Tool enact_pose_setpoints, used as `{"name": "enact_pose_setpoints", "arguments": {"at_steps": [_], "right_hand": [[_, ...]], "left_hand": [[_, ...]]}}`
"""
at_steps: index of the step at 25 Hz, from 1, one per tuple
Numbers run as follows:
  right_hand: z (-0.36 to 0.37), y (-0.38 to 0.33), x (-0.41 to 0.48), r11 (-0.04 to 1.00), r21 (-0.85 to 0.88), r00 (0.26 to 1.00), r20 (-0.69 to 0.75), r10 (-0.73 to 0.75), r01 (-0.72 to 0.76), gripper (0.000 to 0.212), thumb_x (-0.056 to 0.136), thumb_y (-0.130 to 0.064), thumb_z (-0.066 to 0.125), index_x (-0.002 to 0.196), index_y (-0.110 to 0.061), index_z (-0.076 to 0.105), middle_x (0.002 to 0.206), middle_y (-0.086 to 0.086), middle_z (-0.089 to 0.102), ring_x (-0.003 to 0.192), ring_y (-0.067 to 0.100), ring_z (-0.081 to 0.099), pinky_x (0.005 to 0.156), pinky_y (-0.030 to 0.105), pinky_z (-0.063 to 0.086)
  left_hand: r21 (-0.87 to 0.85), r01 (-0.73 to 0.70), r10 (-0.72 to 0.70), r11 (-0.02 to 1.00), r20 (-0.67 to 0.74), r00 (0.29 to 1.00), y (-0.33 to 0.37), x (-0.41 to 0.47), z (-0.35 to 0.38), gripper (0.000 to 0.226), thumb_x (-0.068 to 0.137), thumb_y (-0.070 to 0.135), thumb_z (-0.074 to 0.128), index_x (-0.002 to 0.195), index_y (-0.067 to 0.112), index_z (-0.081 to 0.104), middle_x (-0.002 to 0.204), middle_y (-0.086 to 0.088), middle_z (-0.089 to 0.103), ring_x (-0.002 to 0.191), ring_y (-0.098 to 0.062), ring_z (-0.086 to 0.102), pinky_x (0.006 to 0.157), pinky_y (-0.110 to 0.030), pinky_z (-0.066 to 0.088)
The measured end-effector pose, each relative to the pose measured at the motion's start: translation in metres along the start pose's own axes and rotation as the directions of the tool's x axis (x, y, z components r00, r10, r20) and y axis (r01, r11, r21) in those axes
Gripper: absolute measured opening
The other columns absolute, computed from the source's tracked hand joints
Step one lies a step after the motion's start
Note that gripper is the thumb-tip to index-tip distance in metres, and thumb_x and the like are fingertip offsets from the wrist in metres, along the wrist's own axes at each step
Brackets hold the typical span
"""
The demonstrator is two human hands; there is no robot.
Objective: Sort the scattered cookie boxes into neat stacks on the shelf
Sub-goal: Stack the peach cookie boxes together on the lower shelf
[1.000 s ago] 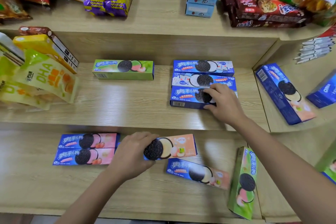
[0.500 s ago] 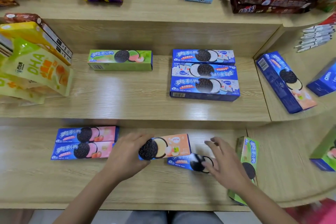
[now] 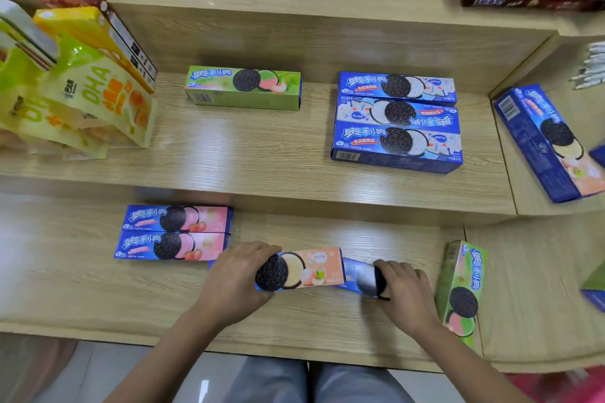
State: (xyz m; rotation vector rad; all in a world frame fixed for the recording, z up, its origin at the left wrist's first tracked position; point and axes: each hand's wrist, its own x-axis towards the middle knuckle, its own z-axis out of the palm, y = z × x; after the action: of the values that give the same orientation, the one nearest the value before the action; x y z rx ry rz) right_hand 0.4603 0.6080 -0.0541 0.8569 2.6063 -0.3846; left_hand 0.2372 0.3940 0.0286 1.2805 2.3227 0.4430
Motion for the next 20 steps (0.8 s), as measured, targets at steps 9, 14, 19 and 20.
{"name": "enact_pose_setpoints", "arguments": {"at_steps": [9,14,19,20], "right_hand": [[-0.038,0.003,0.051,0.982,-0.09,0.979,-0.105,-0.173,0.163,0.064,0.061,-0.032,0.074,0.12,-0.02,0.051,0.115,0.003,0.065,0.102,0.029,0.057,0.082,0.039,0.041],[-0.026,-0.025,0.076,0.973,-0.03,0.972,-0.047,-0.229,0.228,0.07,0.063,-0.045,0.074,0.124,-0.026,0.045,0.121,-0.001,0.06,0.108,0.026,0.051,0.087,0.037,0.033],[-0.015,-0.044,0.085,0.971,0.081,0.972,-0.082,-0.22,0.226,0.073,0.062,-0.044,0.075,0.127,-0.029,0.045,0.126,-0.002,0.057,0.116,0.024,0.046,0.089,0.039,0.03],[-0.015,-0.043,0.087,0.973,0.101,0.976,-0.089,-0.201,0.21,0.073,0.063,-0.043,0.075,0.128,-0.03,0.045,0.128,-0.002,0.056,0.118,0.024,0.044,0.09,0.039,0.029]], "left_hand": [[0.013,-0.078,0.076,0.997,0.126,0.989,0.004,-0.006,0.084,0.053,0.054,0.013,0.07,0.105,0.021,0.06,0.1,0.004,0.068,0.095,-0.022,0.062,0.08,-0.026,0.042],[0.025,-0.137,0.135,0.99,0.059,0.989,0.022,0.015,0.119,0.06,0.048,0.019,0.076,0.106,0.019,0.061,0.103,0.004,0.068,0.094,-0.02,0.063,0.083,-0.026,0.042],[0.123,-0.205,0.211,0.971,-0.031,0.977,0.034,0.039,0.121,0.062,0.054,0.026,0.077,0.114,0.019,0.061,0.102,0.003,0.067,0.09,-0.019,0.063,0.079,-0.025,0.05],[0.151,-0.203,0.213,0.967,-0.048,0.976,0.033,0.042,0.12,0.062,0.055,0.027,0.077,0.114,0.019,0.061,0.103,0.001,0.067,0.091,-0.02,0.063,0.079,-0.026,0.05]]}}
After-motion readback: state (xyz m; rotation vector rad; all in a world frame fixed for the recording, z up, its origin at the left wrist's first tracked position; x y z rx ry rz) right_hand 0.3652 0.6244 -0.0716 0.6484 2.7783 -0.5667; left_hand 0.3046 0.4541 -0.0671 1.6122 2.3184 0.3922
